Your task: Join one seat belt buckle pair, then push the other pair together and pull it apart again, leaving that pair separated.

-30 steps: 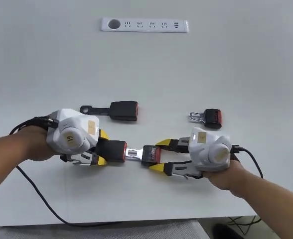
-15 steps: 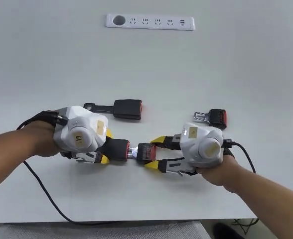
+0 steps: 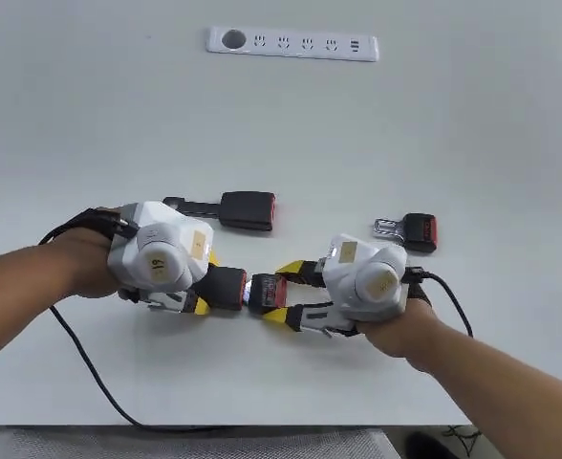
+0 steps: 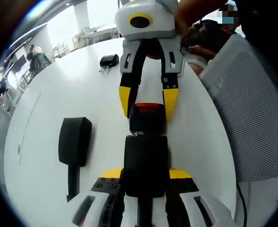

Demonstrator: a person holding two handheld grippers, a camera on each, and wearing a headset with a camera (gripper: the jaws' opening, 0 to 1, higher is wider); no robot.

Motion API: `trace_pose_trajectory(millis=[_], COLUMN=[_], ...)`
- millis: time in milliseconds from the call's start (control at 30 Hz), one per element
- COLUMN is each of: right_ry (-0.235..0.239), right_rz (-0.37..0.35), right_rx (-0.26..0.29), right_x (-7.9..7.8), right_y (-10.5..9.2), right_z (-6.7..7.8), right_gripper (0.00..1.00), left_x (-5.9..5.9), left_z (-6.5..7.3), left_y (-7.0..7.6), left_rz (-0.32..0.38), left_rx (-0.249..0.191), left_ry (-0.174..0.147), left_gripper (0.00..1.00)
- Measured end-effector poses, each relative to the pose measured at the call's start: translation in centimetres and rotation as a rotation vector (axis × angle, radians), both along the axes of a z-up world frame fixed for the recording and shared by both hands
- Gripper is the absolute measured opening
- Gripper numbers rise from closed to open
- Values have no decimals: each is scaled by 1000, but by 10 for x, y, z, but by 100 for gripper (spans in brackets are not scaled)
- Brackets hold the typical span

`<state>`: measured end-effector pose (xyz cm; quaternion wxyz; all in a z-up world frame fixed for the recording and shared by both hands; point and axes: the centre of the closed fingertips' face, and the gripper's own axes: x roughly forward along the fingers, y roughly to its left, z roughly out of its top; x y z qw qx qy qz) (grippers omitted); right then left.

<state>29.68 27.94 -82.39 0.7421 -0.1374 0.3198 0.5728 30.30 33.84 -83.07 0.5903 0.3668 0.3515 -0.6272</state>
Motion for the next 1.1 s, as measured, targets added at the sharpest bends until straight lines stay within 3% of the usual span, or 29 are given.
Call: trace_pose_trajectory(millis=[300, 433, 800, 1100], right_ry=[-34, -103, -107, -104], right_rz=[11, 80, 81, 65], right_rx=[-20, -56, -44, -34], right_x=[-3, -4, -4, -3], right_y=[-2, -4, -4, -4], right_z=[-2, -3, -2, -2], right_gripper=[33, 33, 32, 33], left_x=[-2, -2, -4, -4], left_z=[1, 1, 5, 8], left_y=[0, 1, 0, -1], left_rz=[-3, 1, -6, -2], left_rx=[-16, -38, -94, -96], left_ry=[2, 3, 5, 17], left_gripper=[34, 34, 33, 34])
